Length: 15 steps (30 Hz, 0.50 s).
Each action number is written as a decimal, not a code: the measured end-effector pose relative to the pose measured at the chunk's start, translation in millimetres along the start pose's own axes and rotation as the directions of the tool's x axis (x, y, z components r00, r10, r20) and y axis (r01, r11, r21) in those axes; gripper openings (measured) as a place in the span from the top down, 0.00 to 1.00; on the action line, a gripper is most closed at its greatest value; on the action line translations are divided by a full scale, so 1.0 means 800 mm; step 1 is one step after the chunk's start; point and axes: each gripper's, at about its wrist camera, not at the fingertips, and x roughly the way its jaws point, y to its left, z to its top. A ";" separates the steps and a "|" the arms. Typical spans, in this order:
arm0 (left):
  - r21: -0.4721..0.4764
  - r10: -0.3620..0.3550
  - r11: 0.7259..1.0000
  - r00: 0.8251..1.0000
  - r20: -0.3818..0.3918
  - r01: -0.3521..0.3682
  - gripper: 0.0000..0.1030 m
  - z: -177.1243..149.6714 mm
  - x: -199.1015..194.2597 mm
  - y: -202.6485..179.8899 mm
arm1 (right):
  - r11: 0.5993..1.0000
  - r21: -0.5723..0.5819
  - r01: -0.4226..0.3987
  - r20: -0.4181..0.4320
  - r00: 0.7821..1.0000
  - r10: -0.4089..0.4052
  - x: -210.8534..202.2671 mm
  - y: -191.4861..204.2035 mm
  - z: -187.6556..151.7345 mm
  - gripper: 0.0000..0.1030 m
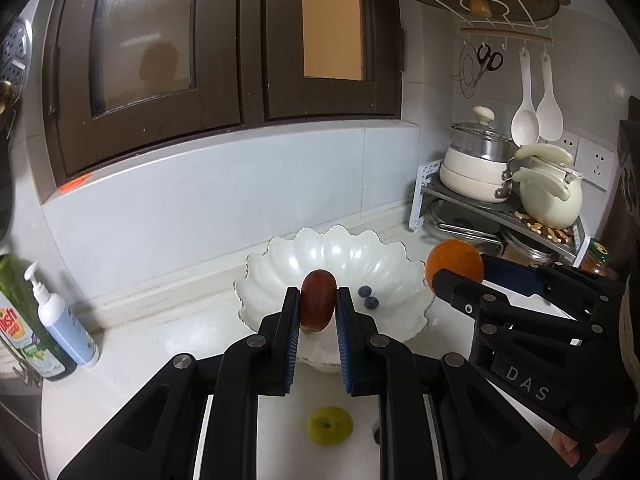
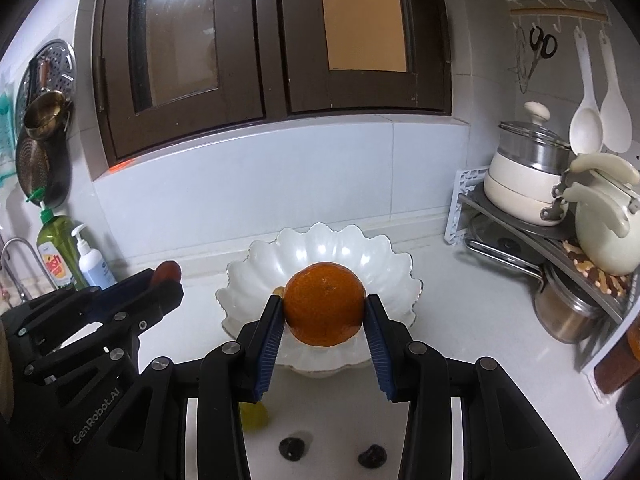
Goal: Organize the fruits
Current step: 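Lift the date and orange and carry them over the white bowl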
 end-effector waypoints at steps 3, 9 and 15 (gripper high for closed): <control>0.004 0.004 1.000 1.000 -0.008 -0.004 0.82 0.007 0.012 0.001 | 1.000 0.003 -0.002 -0.015 1.000 0.002 0.012 -0.004 0.005 0.59; 0.011 0.012 1.000 0.999 -0.041 -0.011 0.82 0.015 0.039 0.004 | 1.000 0.005 0.004 -0.053 0.999 -0.004 0.037 -0.012 0.013 0.59; 0.017 0.027 1.000 0.997 -0.076 -0.026 0.82 0.020 0.069 0.007 | 1.000 -0.005 0.010 -0.084 0.996 -0.011 0.063 -0.017 0.019 0.59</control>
